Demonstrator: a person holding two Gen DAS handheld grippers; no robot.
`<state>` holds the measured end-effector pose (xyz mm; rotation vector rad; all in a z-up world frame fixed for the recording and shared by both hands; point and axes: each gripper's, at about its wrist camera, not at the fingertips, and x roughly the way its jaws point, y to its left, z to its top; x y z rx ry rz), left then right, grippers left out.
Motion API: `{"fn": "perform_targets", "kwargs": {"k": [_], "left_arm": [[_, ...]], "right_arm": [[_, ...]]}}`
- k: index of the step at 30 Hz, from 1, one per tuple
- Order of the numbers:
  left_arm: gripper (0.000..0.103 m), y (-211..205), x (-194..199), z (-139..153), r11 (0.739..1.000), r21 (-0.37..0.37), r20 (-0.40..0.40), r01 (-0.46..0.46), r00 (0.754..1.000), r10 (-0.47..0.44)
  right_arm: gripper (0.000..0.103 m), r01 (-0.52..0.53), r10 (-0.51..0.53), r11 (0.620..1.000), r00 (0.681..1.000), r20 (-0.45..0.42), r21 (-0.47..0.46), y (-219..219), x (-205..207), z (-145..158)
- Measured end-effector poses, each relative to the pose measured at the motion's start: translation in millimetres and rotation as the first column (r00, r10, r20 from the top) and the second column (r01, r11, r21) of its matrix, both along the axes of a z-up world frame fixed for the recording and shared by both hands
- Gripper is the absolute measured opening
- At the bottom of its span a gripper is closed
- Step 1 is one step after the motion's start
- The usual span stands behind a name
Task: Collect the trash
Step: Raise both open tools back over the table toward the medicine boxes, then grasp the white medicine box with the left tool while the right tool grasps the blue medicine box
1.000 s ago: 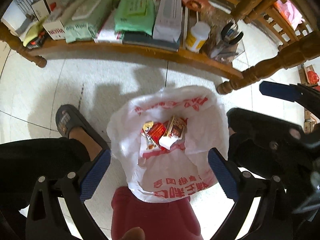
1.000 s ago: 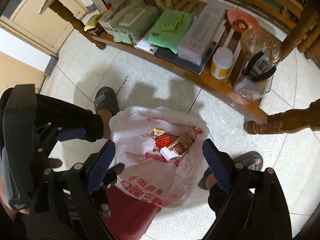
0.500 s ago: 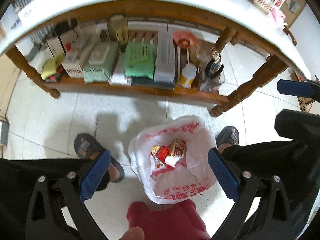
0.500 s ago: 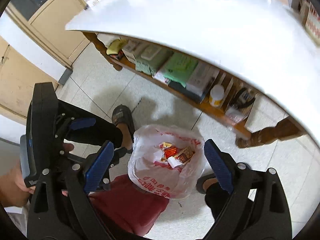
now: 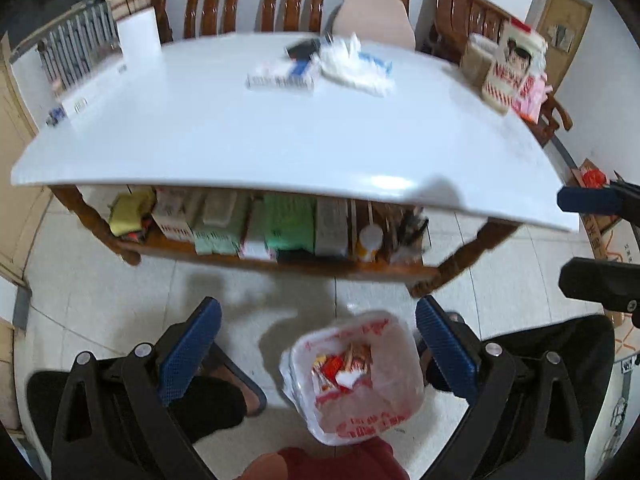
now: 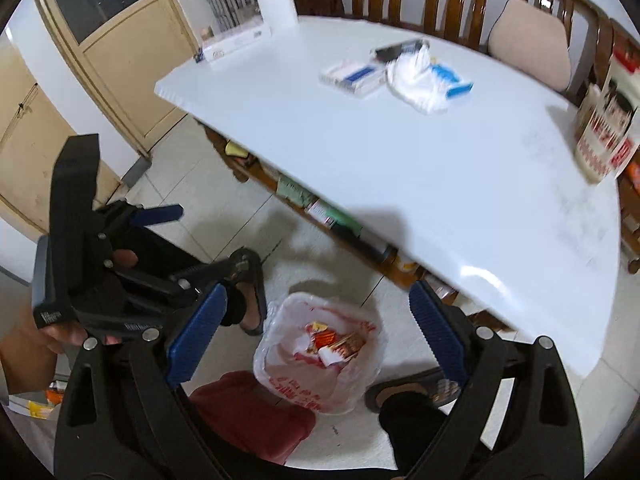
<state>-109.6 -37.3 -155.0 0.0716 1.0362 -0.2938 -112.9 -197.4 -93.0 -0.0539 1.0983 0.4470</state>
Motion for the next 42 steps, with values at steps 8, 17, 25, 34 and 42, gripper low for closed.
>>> {"fn": "perform_targets", "kwargs": {"k": [8, 17, 25, 34, 42], "left_arm": [[0.095, 9, 45, 39, 1.000, 0.008, 0.095, -0.027, 0.995, 0.026], [0.095, 1, 100, 50, 0.999, -0.005, 0.133, -0.035, 0.990, 0.036], [0.095, -7, 155, 38, 0.999, -0.002, 0.120, -0.044, 0.992, 0.044], [0.095, -14, 214, 15, 0.998, 0.003, 0.090, -0.064, 0.994, 0.064], [0.095, -34, 251, -5, 0.999, 0.027, 0.068, -0.041, 0.997, 0.040]], "right_arm": [[0.091, 0.007, -0.004, 0.999, 0.998, 0.061, -0.050, -7, 31, 32], [0.091, -0.003, 0.012, 0.996, 0.995, 0.098, -0.091, -7, 87, 48], [0.091, -0.009, 0.023, 0.992, 0.994, 0.111, -0.128, -9, 149, 44], [0.091, 0.043, -0.029, 0.987, 0.995, 0.092, -0.157, -29, 227, 23], [0.091, 0.033, -0.025, 0.986, 0.999, 0.047, -0.164, -41, 279, -5]]}}
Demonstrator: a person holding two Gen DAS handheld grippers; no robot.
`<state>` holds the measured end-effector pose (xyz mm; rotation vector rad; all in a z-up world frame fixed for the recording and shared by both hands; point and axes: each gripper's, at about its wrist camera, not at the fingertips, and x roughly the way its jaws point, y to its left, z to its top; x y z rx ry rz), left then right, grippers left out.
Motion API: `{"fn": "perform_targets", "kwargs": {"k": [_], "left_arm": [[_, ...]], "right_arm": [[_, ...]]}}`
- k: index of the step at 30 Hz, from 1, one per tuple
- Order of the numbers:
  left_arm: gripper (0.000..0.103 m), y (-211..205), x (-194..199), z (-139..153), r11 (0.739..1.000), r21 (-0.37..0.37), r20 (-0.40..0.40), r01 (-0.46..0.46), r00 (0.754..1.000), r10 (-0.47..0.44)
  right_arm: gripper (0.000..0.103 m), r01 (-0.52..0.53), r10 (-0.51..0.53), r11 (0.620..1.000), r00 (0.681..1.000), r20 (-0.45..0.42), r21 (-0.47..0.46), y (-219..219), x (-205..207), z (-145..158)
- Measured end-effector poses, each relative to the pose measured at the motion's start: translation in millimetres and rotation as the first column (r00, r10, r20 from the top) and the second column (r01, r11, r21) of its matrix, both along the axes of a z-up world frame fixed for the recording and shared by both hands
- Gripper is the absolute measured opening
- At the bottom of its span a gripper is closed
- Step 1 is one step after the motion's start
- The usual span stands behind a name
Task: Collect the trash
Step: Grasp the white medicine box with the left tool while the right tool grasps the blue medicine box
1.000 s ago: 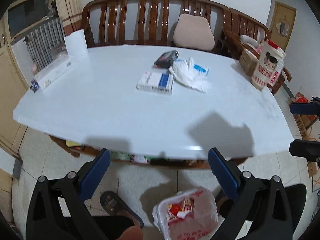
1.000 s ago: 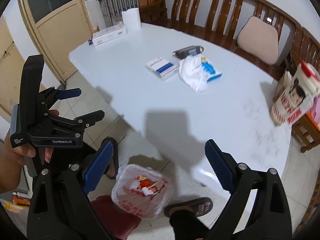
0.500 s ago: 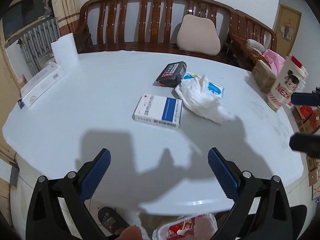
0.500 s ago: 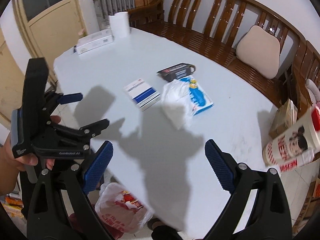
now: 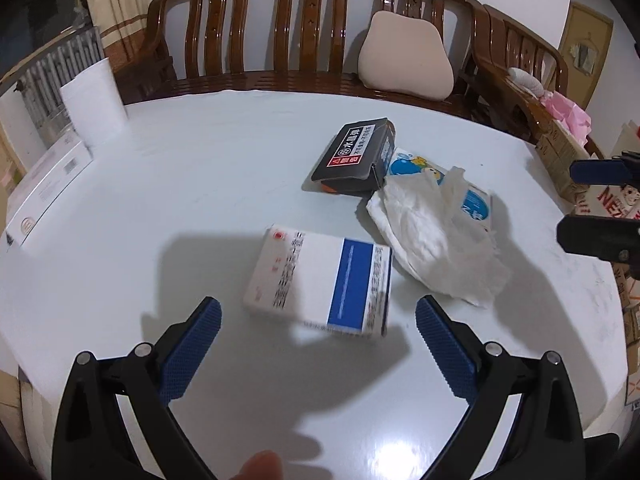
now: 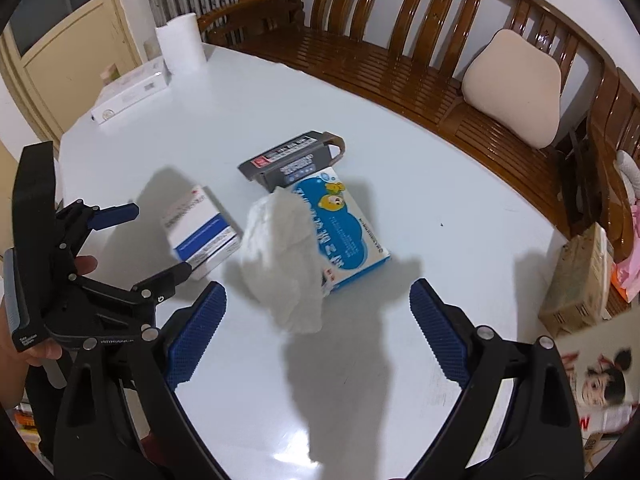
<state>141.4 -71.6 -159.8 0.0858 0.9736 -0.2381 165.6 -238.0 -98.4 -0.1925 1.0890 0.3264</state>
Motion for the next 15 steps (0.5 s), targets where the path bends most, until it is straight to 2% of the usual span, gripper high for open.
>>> {"fn": "perform_targets", "kwargs": {"k": [15], "left_arm": [[0.095, -15, 30, -31, 0.999, 0.026, -0.050, 0.024, 0.998, -0.023]], "right_arm": [[0.091, 0.051, -0.055, 0.997, 0.996, -0.065, -0.062, -34, 61, -55]]}}
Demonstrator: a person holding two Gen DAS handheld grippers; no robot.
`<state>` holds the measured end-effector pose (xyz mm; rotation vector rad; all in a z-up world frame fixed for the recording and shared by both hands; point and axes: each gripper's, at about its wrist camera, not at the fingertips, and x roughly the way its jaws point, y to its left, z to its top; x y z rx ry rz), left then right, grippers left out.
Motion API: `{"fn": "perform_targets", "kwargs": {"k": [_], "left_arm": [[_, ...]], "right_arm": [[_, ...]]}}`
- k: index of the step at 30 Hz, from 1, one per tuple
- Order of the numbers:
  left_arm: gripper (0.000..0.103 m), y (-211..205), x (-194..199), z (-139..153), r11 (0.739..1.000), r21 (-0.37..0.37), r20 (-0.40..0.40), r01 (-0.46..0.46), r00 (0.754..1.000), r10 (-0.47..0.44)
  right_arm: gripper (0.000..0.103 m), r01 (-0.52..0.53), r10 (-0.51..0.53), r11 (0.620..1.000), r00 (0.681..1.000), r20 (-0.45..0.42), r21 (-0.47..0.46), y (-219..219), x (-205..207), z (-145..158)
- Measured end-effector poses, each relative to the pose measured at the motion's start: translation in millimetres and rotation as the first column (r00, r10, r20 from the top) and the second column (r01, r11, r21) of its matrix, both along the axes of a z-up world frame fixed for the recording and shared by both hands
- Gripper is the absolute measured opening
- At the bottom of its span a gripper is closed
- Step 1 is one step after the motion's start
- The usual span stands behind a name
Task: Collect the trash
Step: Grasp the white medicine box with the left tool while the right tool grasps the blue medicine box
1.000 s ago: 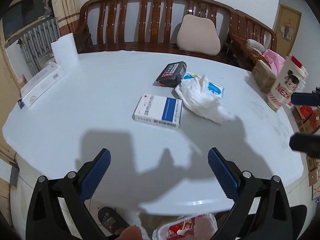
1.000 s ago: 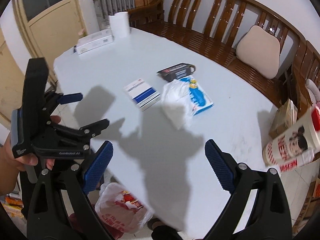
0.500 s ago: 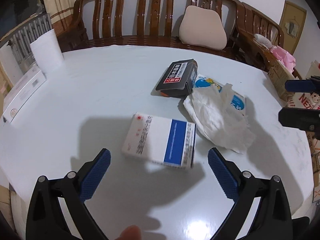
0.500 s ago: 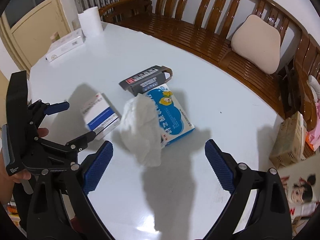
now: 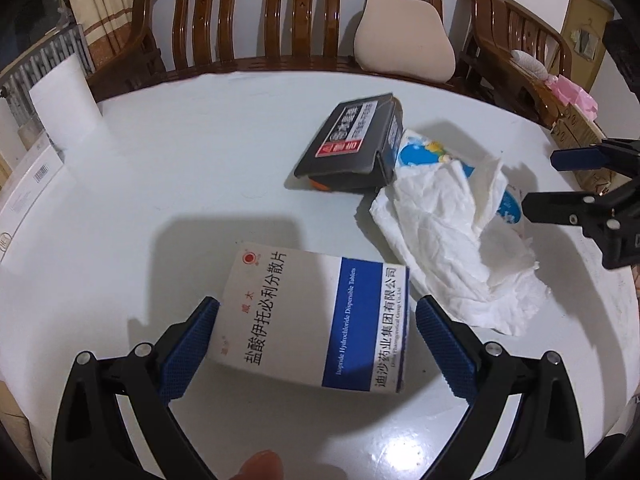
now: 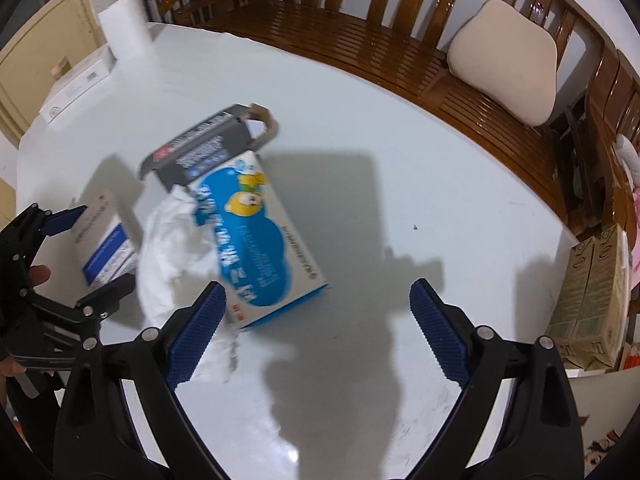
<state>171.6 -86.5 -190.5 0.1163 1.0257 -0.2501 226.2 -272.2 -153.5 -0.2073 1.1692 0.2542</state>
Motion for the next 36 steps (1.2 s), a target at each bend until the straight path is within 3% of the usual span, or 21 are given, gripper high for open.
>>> {"fn": "perform_targets", "kwargs": {"k": [10, 15, 20, 23, 30, 32, 36], "left_arm": [[0.095, 7, 5, -3, 1.000, 0.019, 0.018, 0.003, 1.000, -0.003], [0.095, 10, 7, -3, 1.000, 0.018, 0.022, 0.006, 1.000, -0.006], [0.095, 10, 7, -3, 1.000, 0.020, 0.021, 0.002, 1.000, -0.002], [0.095, 11, 9, -3, 1.000, 0.019, 0.023, 0.001, 1.000, -0.002], [0.093, 10, 12, -3, 1.000, 0.017, 0.027, 0.004, 1.000, -0.004], [0.085, 9, 12, -1, 1.000, 0.015, 0.032, 0.003, 0.999, -0.004], [0.084, 8, 13, -1, 1.000, 0.016, 0.030, 0.003, 1.000, -0.004]], "right_arm": [[0.096, -0.050, 0.050, 0.999, 0.998, -0.045, 0.020, 11, 9, -18], [0.096, -0.126, 0.123, 0.989, 0.991, -0.043, -0.076, 32, 4, -28], [0.096, -0.131, 0.129, 0.989, 0.991, -0.032, -0.074, 36, 15, -32], [0.095, -0.131, 0.130, 0.991, 0.990, -0.054, -0.024, 33, 22, -35], [0.070, -0.125, 0.127, 0.992, 0.990, -0.064, 0.028, 26, 22, -29], [0.068, -0.112, 0.114, 0.993, 0.991, -0.064, 0.034, 23, 22, -28], [0.065, -0.090, 0.093, 0.995, 0.993, -0.066, 0.045, 18, 23, -27]]}}
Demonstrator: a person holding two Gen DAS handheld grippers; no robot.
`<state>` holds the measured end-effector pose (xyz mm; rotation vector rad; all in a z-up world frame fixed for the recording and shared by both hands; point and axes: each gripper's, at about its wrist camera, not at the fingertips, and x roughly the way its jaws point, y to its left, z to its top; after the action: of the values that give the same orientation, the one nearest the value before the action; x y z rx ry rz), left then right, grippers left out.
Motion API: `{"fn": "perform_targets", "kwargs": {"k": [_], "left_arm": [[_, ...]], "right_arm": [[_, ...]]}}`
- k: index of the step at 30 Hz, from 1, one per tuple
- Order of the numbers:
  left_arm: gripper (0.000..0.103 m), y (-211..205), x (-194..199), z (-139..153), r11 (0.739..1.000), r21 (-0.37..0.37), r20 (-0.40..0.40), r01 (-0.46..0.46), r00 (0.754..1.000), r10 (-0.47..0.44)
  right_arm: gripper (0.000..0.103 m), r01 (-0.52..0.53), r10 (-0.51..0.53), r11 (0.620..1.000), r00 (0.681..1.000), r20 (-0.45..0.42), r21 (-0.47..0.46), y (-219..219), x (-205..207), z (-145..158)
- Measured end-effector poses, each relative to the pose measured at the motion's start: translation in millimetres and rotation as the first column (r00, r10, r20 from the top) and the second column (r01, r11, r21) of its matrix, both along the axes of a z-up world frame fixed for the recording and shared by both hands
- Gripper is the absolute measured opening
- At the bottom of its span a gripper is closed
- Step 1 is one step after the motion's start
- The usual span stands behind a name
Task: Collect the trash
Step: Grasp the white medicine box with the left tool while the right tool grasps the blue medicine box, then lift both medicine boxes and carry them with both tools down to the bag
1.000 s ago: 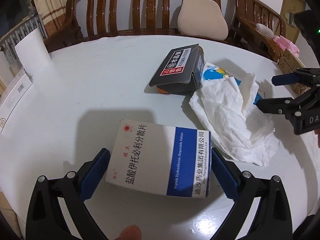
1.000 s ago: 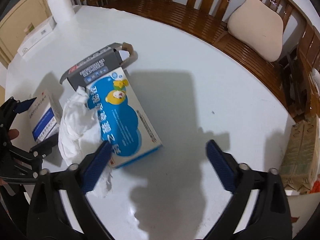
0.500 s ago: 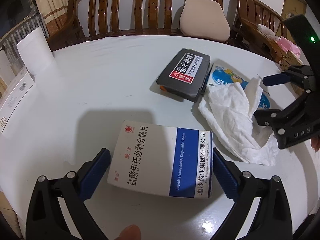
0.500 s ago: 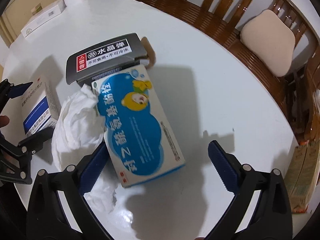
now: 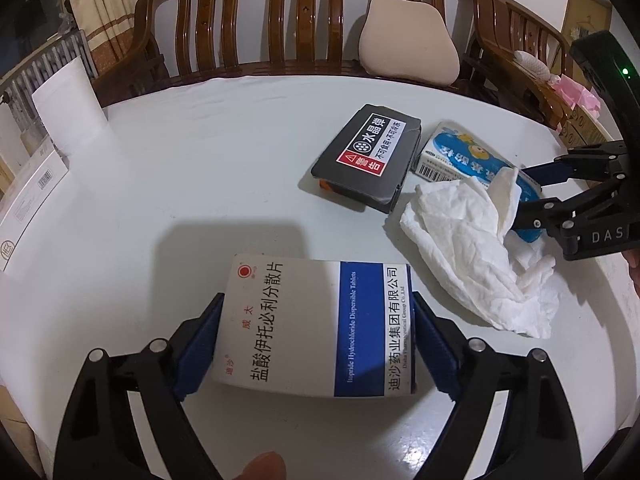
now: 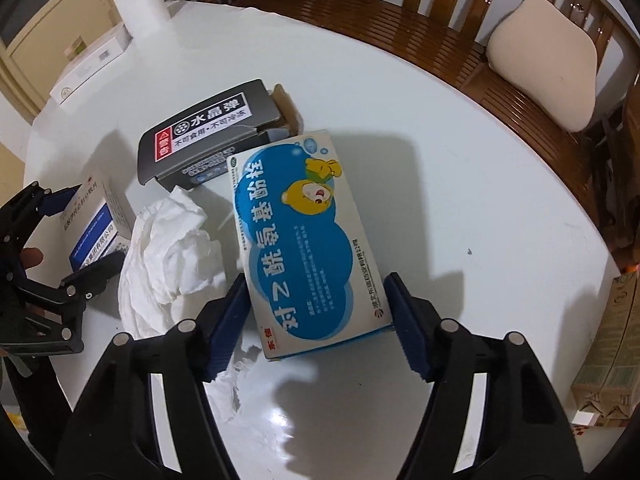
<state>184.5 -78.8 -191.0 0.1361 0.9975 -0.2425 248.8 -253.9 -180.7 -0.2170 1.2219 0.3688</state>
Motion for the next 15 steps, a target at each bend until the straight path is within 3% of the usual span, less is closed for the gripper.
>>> {"fn": "perform_targets", "kwargs": {"k": [15], "left_arm": [[0.083, 3, -2, 3, 1.000, -0.024, -0.009, -0.011, 1.000, 0.011]], "right_arm": [[0.062, 0.070, -0.070, 0.998, 0.996, 0.048, 0.006, -13, -10, 5]]}}
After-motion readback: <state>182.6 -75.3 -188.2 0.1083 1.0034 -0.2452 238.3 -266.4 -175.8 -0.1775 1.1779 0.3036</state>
